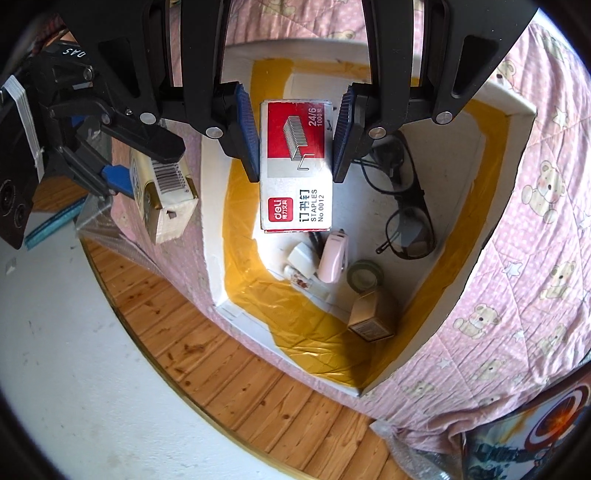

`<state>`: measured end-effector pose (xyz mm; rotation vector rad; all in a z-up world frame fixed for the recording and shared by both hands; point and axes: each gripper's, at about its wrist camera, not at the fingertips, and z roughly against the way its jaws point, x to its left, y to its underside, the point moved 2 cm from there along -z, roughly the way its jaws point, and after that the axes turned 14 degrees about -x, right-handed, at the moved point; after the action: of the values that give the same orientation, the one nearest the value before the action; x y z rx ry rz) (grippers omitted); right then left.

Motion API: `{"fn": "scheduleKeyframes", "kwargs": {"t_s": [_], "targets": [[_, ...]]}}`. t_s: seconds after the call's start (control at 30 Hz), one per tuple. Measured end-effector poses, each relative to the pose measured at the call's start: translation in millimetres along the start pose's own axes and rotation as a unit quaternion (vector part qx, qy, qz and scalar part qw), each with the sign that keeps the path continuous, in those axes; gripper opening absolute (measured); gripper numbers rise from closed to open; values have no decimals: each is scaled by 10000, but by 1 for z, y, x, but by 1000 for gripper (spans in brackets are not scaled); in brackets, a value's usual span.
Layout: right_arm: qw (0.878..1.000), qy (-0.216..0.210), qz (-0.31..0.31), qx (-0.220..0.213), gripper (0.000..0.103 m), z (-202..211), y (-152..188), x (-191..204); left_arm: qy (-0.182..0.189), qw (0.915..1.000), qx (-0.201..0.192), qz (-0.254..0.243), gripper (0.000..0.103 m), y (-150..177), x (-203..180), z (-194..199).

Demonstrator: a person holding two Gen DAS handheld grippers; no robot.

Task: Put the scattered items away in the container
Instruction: 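Open the left tool releasing the staples box while the right tool drops the tissue pack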

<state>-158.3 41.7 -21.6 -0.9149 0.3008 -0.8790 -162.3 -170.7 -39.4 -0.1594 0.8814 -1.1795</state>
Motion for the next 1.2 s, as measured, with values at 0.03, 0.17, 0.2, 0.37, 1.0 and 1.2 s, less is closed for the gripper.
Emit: {"fn": "scheduleKeyframes", "kwargs": {"t_s": [0.03,0.17,0.2,0.37,1.0,1.2], "targets": [[10000,8,50,41,52,-6,-4,-3,-31,10000,35,44,39,-2,1,-5],[9993,59,315,200,52,-26,-18,-13,-165,9997,130,135,39,-10,5,-21],[9989,70,391,248,52,-31,-21,-16,-219,9995,152,157,39,-11,6,-25],[9943,181,871,586,52,-62,-33,-33,-392,9975,420,418,39,-16,14,-48],[9445,363,2471,2134,63,-153,-13,-66,-1069,9888,942,449,54,-12,26,-93],[9532,440,2188,2041,63,-148,-17,-70,-1008,9909,851,256,55,-13,16,-85]]}}
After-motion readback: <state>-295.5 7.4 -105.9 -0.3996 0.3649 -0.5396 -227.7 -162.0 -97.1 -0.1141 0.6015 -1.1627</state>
